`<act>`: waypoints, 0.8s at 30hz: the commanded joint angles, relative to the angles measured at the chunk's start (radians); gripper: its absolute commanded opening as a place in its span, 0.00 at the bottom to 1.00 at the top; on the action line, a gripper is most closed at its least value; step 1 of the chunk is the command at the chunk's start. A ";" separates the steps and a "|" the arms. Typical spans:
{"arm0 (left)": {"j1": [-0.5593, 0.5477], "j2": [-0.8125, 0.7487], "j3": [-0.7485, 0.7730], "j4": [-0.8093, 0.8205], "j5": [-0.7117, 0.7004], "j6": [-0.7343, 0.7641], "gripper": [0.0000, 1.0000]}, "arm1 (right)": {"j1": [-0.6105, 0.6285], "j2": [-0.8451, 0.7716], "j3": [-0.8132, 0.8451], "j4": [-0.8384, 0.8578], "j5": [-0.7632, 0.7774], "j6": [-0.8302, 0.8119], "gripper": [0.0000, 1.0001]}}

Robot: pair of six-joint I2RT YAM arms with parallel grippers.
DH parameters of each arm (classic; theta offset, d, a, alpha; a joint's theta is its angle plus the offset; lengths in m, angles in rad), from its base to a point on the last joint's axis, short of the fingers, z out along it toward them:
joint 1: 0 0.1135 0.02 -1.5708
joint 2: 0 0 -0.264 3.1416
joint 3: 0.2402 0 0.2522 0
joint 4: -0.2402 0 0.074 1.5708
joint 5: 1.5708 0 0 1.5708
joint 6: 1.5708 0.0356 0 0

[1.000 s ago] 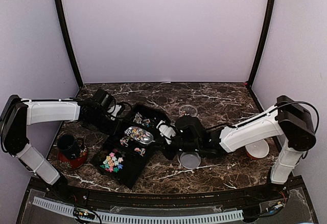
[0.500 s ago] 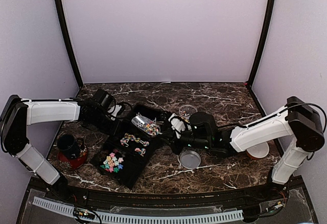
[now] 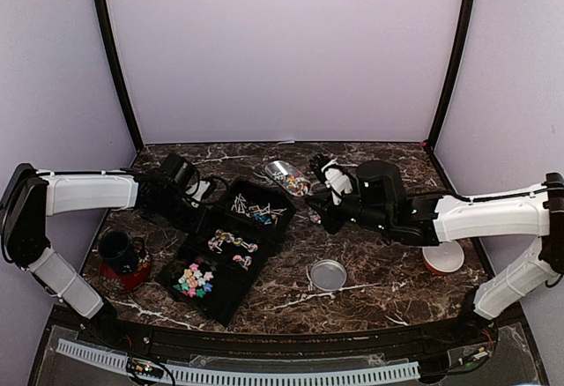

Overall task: Pack the candies
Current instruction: Place the fake candies in the packing box.

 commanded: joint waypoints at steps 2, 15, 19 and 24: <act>0.000 -0.070 0.040 0.066 0.063 -0.023 0.00 | -0.041 -0.068 0.073 -0.238 0.122 -0.044 0.00; 0.000 -0.060 0.042 0.066 0.066 -0.026 0.00 | -0.115 -0.128 0.212 -0.657 0.183 -0.047 0.00; 0.000 -0.060 0.042 0.066 0.066 -0.025 0.00 | -0.134 -0.116 0.262 -0.766 0.180 -0.047 0.00; 0.000 -0.059 0.042 0.066 0.067 -0.025 0.00 | -0.155 -0.084 0.325 -0.887 0.183 -0.039 0.00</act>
